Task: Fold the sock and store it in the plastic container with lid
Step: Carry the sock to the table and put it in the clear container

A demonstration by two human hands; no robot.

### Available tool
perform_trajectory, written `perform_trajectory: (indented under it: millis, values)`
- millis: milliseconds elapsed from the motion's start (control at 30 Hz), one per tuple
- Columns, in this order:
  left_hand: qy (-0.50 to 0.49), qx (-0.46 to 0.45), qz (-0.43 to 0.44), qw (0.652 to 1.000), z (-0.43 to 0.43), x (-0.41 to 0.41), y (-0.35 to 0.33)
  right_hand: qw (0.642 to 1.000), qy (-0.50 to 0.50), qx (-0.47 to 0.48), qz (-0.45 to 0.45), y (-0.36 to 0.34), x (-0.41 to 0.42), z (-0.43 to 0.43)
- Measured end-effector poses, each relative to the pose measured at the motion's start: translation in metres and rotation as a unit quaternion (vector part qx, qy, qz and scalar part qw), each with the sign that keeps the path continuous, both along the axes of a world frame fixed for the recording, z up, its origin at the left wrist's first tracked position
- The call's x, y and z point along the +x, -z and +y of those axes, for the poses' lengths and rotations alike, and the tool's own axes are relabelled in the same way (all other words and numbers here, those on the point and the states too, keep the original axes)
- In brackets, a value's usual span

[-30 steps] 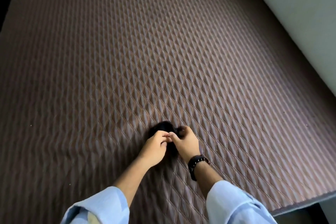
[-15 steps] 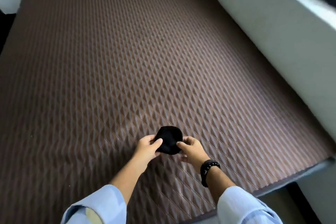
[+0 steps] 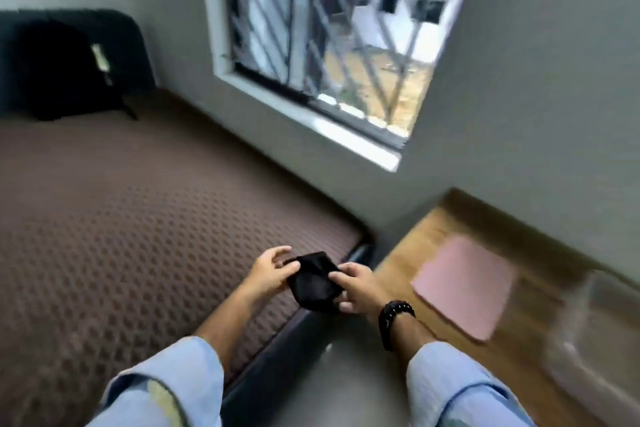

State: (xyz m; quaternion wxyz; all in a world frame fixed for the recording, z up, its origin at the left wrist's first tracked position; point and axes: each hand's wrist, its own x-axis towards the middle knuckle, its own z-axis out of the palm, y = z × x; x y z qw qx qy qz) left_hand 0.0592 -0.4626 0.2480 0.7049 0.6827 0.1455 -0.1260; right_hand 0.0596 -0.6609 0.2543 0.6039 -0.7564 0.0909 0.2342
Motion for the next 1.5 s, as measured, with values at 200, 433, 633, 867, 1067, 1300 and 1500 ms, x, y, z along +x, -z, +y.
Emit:
perform_trajectory:
  millis: [200,433,633,867,1067,1300,1500]
  values:
    - [0.161,-0.082,0.065,0.981,-0.186,-0.035,-0.101,0.978,0.178,0.022,-0.108,-0.110,-0.080,-0.164]
    - [0.297,0.003,-0.035,0.954,-0.342,-0.057,-0.172,0.939,0.331,-0.019,-0.094,-0.161,-0.161,-0.302]
    - [0.346,0.139,-0.076,0.925,-0.433,-0.054,-0.152,0.873,0.470,-0.113,-0.069,-0.140,-0.183,-0.356]
    - [0.360,0.330,-0.199,0.850,-0.463,-0.033,-0.098,0.830,0.470,-0.296,-0.043,-0.100,-0.152,-0.361]
    - [0.390,0.420,-0.289,0.767,-0.477,-0.026,-0.086,0.821,0.382,-0.423,-0.027,-0.075,-0.119,-0.362]
    - [0.425,0.490,-0.316,0.692,-0.490,-0.022,-0.076,0.817,0.328,-0.474,0.000,-0.066,-0.111,-0.369]
    - [0.384,0.403,-0.404,0.726,-0.462,-0.011,-0.073,0.822,0.298,-0.484,-0.013,-0.082,-0.102,-0.361]
